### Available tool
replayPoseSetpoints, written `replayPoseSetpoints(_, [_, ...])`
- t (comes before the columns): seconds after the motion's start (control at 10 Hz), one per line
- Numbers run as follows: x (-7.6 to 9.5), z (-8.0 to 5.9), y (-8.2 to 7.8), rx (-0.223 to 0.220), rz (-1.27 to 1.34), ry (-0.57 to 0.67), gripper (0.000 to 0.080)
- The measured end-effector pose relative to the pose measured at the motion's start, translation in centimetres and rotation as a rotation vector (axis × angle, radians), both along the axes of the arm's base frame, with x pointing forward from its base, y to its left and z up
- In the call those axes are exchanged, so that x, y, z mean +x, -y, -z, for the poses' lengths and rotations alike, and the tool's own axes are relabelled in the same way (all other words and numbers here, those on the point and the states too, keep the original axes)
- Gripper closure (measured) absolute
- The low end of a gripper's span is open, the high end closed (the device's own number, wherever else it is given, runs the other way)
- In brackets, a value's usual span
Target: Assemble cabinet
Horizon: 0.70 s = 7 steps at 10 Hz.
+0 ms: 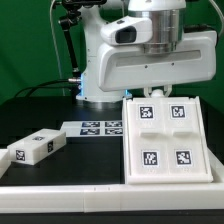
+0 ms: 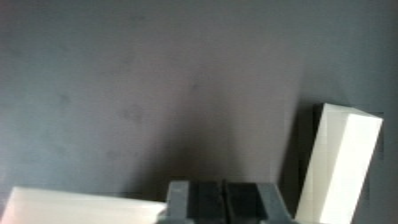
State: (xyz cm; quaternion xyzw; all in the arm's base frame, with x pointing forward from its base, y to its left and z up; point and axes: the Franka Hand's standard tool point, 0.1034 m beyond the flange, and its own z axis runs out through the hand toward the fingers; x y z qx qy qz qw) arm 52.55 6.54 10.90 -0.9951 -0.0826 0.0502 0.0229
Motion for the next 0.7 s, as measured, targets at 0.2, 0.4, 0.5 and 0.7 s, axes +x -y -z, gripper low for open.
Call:
replayPoseSetpoints(0.2, [0.9,-1.3,0.4,-0.001,-0.003,-0.018,0.0797])
replayPoseSetpoints(0.4, [1.5,-2.0,0.4,-0.001,-0.005,-0.029,0.0797])
replayPoseSetpoints(0.5, [1.4,-1.9,0.4,-0.002,-0.006,-0.031,0.0797])
replayPoseSetpoints(0.7, [1.3,-1.8,0.4,-0.002,-0.006,-0.032,0.0797])
